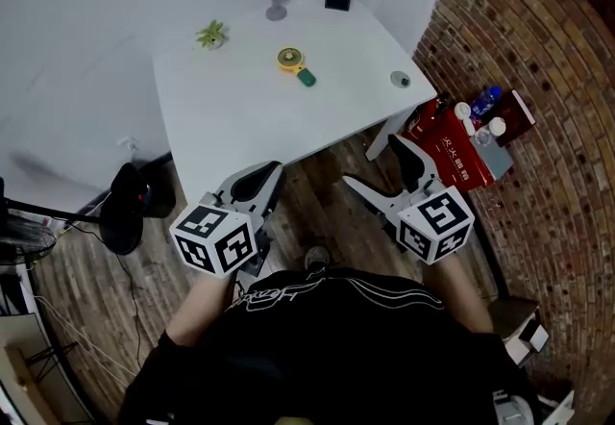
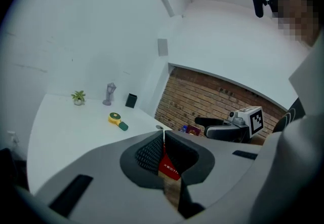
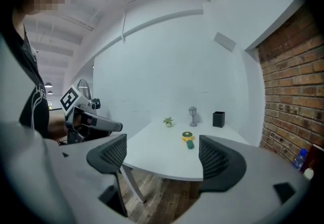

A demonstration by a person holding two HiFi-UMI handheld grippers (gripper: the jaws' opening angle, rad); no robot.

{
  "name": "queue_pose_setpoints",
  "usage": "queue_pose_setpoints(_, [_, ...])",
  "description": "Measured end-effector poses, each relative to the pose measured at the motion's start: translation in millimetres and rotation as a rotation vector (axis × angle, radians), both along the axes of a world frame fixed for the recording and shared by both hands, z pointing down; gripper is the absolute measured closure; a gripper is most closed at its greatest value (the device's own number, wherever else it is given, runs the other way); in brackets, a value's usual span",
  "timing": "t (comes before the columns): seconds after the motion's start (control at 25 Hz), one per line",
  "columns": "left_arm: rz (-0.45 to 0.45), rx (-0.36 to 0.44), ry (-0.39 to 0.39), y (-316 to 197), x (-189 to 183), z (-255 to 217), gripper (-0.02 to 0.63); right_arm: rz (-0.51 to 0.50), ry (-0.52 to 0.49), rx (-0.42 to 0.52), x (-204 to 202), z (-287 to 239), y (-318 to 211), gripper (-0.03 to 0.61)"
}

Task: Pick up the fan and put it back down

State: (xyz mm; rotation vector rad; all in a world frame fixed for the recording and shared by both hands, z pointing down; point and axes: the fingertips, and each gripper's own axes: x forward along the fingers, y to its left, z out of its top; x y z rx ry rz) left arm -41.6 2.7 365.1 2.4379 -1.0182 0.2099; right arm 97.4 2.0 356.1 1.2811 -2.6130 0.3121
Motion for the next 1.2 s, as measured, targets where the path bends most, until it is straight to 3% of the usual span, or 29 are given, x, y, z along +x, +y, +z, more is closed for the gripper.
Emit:
queue_pose_setpoints(0.56, [-0.055,-0.012,-0.035,-74.5,-15.5,20.0,0.578,-0.002,0.036,-0.063,-11.6,28.4,-81.9,0.149])
queue_pose_setpoints(1.2, [-0.159,-0.092,-0.042,-160.0,-42.7,44.1,0.578,-0.082,0.122,-0.150,-48.6,80.9,-216.3,0.149])
